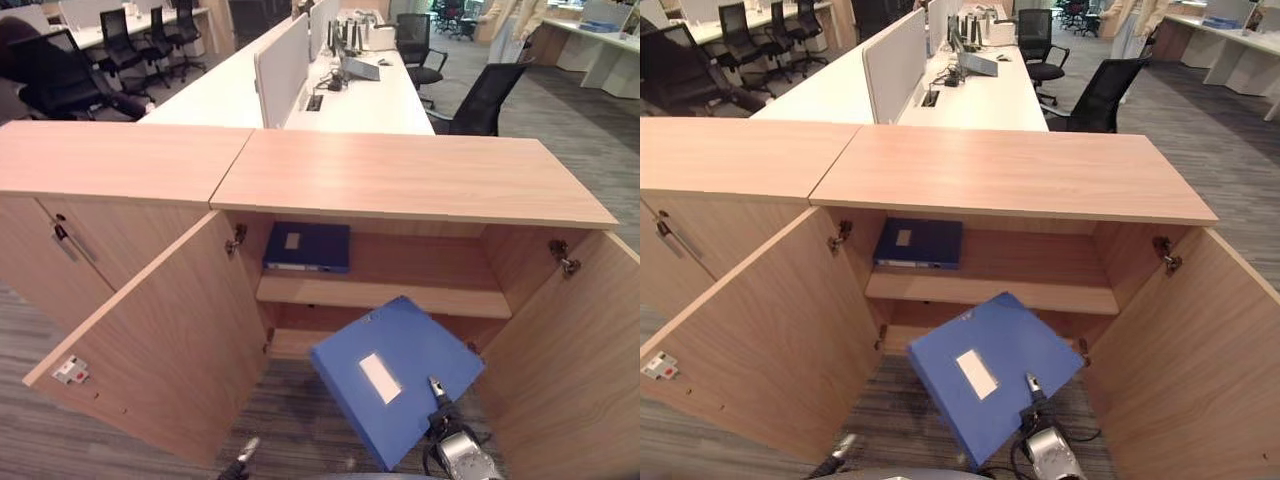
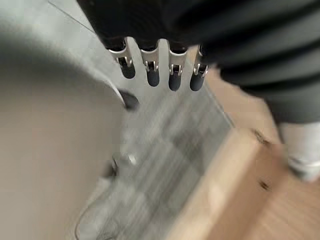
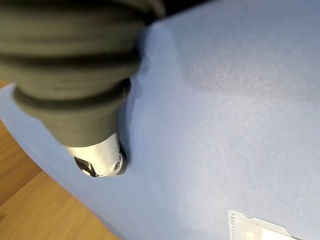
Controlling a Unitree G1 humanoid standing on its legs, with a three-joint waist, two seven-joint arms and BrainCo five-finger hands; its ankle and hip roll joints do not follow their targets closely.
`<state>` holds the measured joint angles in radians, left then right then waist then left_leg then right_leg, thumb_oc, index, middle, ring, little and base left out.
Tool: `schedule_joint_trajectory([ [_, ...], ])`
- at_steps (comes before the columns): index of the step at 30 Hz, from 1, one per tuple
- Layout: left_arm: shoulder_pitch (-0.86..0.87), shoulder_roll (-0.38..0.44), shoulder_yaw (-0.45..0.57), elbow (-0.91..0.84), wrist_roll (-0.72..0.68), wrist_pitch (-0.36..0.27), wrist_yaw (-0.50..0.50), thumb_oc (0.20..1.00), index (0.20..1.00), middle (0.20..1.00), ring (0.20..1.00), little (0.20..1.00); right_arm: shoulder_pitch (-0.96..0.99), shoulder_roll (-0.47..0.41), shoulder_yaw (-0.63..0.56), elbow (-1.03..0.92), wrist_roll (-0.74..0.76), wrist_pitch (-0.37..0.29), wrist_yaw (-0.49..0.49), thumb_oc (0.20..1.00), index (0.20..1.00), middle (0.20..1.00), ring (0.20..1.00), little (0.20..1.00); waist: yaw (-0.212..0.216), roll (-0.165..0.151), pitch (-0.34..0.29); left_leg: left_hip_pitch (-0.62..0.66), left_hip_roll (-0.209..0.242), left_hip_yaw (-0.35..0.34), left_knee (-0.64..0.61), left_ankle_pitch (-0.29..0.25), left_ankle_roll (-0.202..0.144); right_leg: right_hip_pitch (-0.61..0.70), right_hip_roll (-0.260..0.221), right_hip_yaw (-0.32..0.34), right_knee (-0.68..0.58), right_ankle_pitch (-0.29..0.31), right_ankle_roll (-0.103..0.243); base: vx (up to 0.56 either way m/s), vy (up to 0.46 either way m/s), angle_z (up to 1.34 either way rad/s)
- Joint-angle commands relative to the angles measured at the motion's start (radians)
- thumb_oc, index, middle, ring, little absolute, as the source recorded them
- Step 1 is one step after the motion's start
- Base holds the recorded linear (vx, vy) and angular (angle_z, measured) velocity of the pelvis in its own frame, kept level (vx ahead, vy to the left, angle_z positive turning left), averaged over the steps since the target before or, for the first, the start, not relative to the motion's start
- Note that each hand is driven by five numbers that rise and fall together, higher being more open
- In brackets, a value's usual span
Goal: Put the empty folder in the office cabinet
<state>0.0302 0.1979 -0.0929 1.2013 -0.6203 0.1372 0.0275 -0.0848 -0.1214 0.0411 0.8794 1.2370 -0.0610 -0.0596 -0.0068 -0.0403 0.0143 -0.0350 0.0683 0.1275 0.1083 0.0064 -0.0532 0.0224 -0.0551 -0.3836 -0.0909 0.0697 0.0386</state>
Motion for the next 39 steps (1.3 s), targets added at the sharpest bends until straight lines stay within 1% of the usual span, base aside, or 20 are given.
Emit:
schedule_joint_trajectory([
  [1, -0.02, -0.046, 0.022, 0.037, 0.006, -0.023, 0.024, 1.0, 1.0, 1.0, 1.0, 1.0, -0.129, 0.005, -0.026, -0.026, 0.009, -0.049, 0.019, 0.2, 0.2, 0.2, 0.2, 0.2, 0.032, -0.011, 0.071, -0.08, 0.054, 0.093, 0.202, -0.093, -0.018, 0.063, 0.006, -0.008, 0.005, -0.094, 0.031, -0.03, 0.011, 0.31],
  [2, -0.019, -0.046, 0.022, 0.037, 0.006, -0.023, 0.024, 1.0, 1.0, 1.0, 1.0, 1.0, -0.129, 0.005, -0.026, -0.026, 0.009, -0.049, 0.019, 0.2, 0.2, 0.2, 0.2, 0.2, 0.032, -0.012, 0.07, -0.079, 0.053, 0.094, 0.2, -0.092, -0.018, 0.062, 0.005, -0.008, 0.005, -0.093, 0.031, 0.03, 0.044, 0.37],
  [4, -0.015, -0.045, 0.035, 0.062, 0.029, -0.018, 0.014, 1.0, 1.0, 1.0, 1.0, 1.0, -0.126, 0.002, -0.021, -0.029, 0.002, -0.043, 0.028, 0.2, 0.2, 0.2, 0.2, 0.2, 0.039, -0.013, 0.068, -0.095, 0.065, 0.127, 0.125, -0.042, -0.022, 0.073, -0.009, -0.018, 0.004, -0.092, 0.038, 0.08, 0.071, 0.46],
  [5, -0.017, -0.047, 0.04, 0.072, 0.035, -0.018, 0.014, 1.0, 1.0, 1.0, 1.0, 1.0, -0.124, -0.002, -0.015, -0.031, -0.008, -0.038, 0.032, 0.2, 0.2, 0.2, 0.2, 0.2, 0.041, -0.009, 0.067, -0.104, 0.071, 0.132, 0.079, 0.001, -0.031, 0.078, -0.013, -0.021, 0.004, -0.094, 0.042, 0.14, 0.139, 0.5],
  [6, -0.022, -0.052, 0.045, 0.086, 0.032, -0.019, 0.011, 1.0, 1.0, 1.0, 1.0, 1.0, -0.125, -0.005, -0.007, -0.026, -0.018, -0.028, 0.041, 0.2, 0.2, 0.2, 0.2, 0.2, 0.048, 0.001, 0.069, -0.121, 0.09, 0.139, -0.01, 0.076, -0.051, 0.088, -0.013, -0.023, 0.004, -0.101, 0.045, 0.14, 0.143, 0.44],
  [7, -0.025, -0.056, 0.045, 0.088, 0.025, -0.023, 0.015, 1.0, 1.0, 1.0, 1.0, 1.0, -0.127, -0.006, -0.001, -0.025, -0.018, -0.026, 0.044, 0.2, 0.2, 0.2, 0.2, 0.2, 0.051, 0.004, 0.072, -0.126, 0.1, 0.146, -0.062, 0.1, -0.056, 0.091, -0.015, -0.025, 0.004, -0.105, 0.047, 0.1, 0.108, 0.28],
  [8, -0.026, -0.057, 0.045, 0.089, 0.025, -0.023, 0.015, 1.0, 1.0, 1.0, 1.0, 1.0, -0.127, -0.006, -0.001, -0.025, -0.018, -0.026, 0.044, 0.2, 0.2, 0.2, 0.2, 0.2, 0.051, 0.004, 0.072, -0.123, 0.099, 0.146, -0.068, 0.105, -0.056, 0.091, -0.015, -0.025, 0.004, -0.105, 0.047, 0.11, 0.116, 0.21],
  [10, -0.027, -0.07, 0.035, 0.071, 0.006, -0.03, 0.022, 1.0, 1.0, 1.0, 1.0, 1.0, -0.129, -0.008, 0.019, -0.03, -0.025, -0.018, 0.048, 0.2, 0.2, 0.2, 0.2, 0.2, 0.059, 0.013, 0.079, -0.143, 0.128, 0.162, -0.165, 0.149, -0.067, 0.103, -0.012, -0.028, 0.004, -0.12, 0.052, 0.12, 0.128, 0.09],
  [13, -0.025, -0.075, 0.027, 0.059, 0.0, -0.032, 0.025, 1.0, 1.0, 1.0, 1.0, 1.0, -0.13, -0.01, 0.028, -0.028, -0.032, -0.016, 0.048, 0.2, 0.2, 0.2, 0.2, 0.2, 0.065, 0.019, 0.079, -0.151, 0.14, 0.167, -0.179, 0.162, -0.071, 0.107, -0.012, -0.029, 0.004, -0.126, 0.053, 0.08, 0.084, -0.01],
  [16, 0.002, -0.09, 0.024, 0.058, -0.007, -0.033, 0.021, 1.0, 1.0, 1.0, 1.0, 1.0, -0.131, -0.001, 0.052, -0.017, -0.049, -0.002, 0.052, 0.2, 0.2, 0.2, 0.2, 0.2, 0.08, 0.045, 0.047, -0.112, 0.146, 0.158, -0.196, 0.172, -0.078, 0.119, -0.013, -0.006, 0.004, -0.135, 0.063, 0.21, 0.228, -0.12],
  [18, 0.005, -0.09, 0.024, 0.067, -0.002, -0.033, 0.018, 1.0, 1.0, 1.0, 1.0, 1.0, -0.129, 0.006, 0.056, -0.008, -0.052, -0.002, 0.052, 0.2, 0.2, 0.2, 0.2, 0.2, 0.084, 0.044, 0.038, -0.102, 0.141, 0.161, -0.196, 0.169, -0.076, 0.121, -0.02, 0.0, 0.004, -0.136, 0.066, 0.2, 0.241, -0.14],
  [21, 0.006, -0.087, 0.021, 0.069, -0.002, -0.041, 0.031, 1.0, 1.0, 1.0, 1.0, 1.0, -0.135, 0.027, 0.058, -0.005, -0.064, -0.006, 0.041, 0.2, 0.2, 0.2, 0.2, 0.2, 0.09, 0.038, 0.023, -0.067, 0.099, 0.168, -0.189, 0.129, -0.048, 0.132, -0.073, 0.009, 0.004, -0.125, 0.098, 0.24, 0.352, -0.01],
  [26, 0.0, -0.075, 0.012, 0.065, 0.026, -0.047, 0.054, 1.0, 1.0, 1.0, 1.0, 1.0, -0.159, 0.044, 0.057, -0.011, -0.095, -0.006, 0.028, 0.2, 0.2, 0.2, 0.2, 0.2, 0.096, 0.048, 0.011, -0.03, 0.025, 0.193, -0.186, 0.061, 0.002, 0.125, -0.161, 0.01, 0.006, -0.067, 0.149, 0.14, 0.312, -0.01],
  [27, -0.002, -0.067, 0.012, 0.073, 0.055, -0.045, 0.049, 1.0, 1.0, 1.0, 1.0, 1.0, -0.158, 0.046, 0.059, -0.017, -0.104, -0.002, 0.033, 0.2, 0.2, 0.2, 0.2, 0.2, 0.096, 0.051, 0.004, -0.01, 0.001, 0.197, -0.189, 0.038, 0.015, 0.126, -0.186, 0.004, 0.019, -0.056, 0.163, 0.12, 0.259, -0.21],
  [28, -0.002, -0.067, 0.013, 0.073, 0.056, -0.046, 0.048, 1.0, 1.0, 1.0, 1.0, 1.0, -0.158, 0.046, 0.059, -0.017, -0.105, -0.002, 0.033, 0.2, 0.2, 0.2, 0.2, 0.2, 0.096, 0.05, 0.004, -0.009, 0.0, 0.197, -0.189, 0.037, 0.016, 0.126, -0.187, 0.005, 0.02, -0.056, 0.164, 0.12, 0.243, -0.2],
  [30, -0.002, -0.054, 0.016, 0.095, 0.095, -0.044, 0.038, 1.0, 1.0, 1.0, 1.0, 1.0, -0.144, 0.046, 0.05, -0.031, -0.116, 0.0, 0.04, 0.2, 0.2, 0.2, 0.2, 0.2, 0.096, 0.051, -0.002, 0.013, -0.036, 0.198, -0.186, 0.003, 0.04, 0.127, -0.234, -0.013, 0.06, -0.032, 0.183, 0.15, 0.228, -0.14],
  [32, 0.005, -0.051, 0.032, 0.108, 0.106, -0.041, 0.031, 1.0, 1.0, 1.0, 1.0, 1.0, -0.126, 0.044, 0.044, -0.03, -0.129, 0.005, 0.045, 0.2, 0.2, 0.2, 0.2, 0.2, 0.096, 0.05, -0.005, 0.033, -0.057, 0.209, -0.185, -0.016, 0.056, 0.124, -0.268, -0.034, 0.091, 0.0, 0.197, 0.16, 0.191, -0.08],
  [35, 0.008, -0.044, 0.047, 0.118, 0.116, -0.036, 0.028, 1.0, 1.0, 1.0, 1.0, 1.0, -0.115, 0.045, 0.045, -0.034, -0.138, 0.005, 0.047, 0.2, 0.2, 0.2, 0.2, 0.2, 0.101, 0.051, -0.004, 0.051, -0.06, 0.236, -0.186, -0.032, 0.06, 0.105, -0.3, -0.062, 0.132, 0.034, 0.207, 0.06, 0.069, -0.17],
  [37, 0.013, -0.038, 0.064, 0.118, 0.125, -0.031, 0.024, 1.0, 1.0, 1.0, 1.0, 1.0, -0.117, 0.045, 0.041, -0.043, -0.146, 0.009, 0.054, 0.2, 0.2, 0.2, 0.2, 0.2, 0.105, 0.056, 0.006, 0.066, -0.045, 0.278, -0.189, -0.044, 0.058, 0.071, -0.325, -0.141, 0.15, 0.076, 0.204, 0.04, 0.034, -0.54],
  [39, 0.016, -0.033, 0.076, 0.124, 0.135, -0.024, 0.018, 1.0, 1.0, 1.0, 1.0, 1.0, -0.121, 0.045, 0.043, -0.055, -0.148, 0.015, 0.062, 0.2, 0.2, 0.2, 0.2, 0.2, 0.095, 0.06, 0.017, 0.084, -0.03, 0.31, -0.189, -0.053, 0.053, 0.042, -0.32, -0.194, 0.128, 0.084, 0.196, 0.05, -0.035, -0.7],
])
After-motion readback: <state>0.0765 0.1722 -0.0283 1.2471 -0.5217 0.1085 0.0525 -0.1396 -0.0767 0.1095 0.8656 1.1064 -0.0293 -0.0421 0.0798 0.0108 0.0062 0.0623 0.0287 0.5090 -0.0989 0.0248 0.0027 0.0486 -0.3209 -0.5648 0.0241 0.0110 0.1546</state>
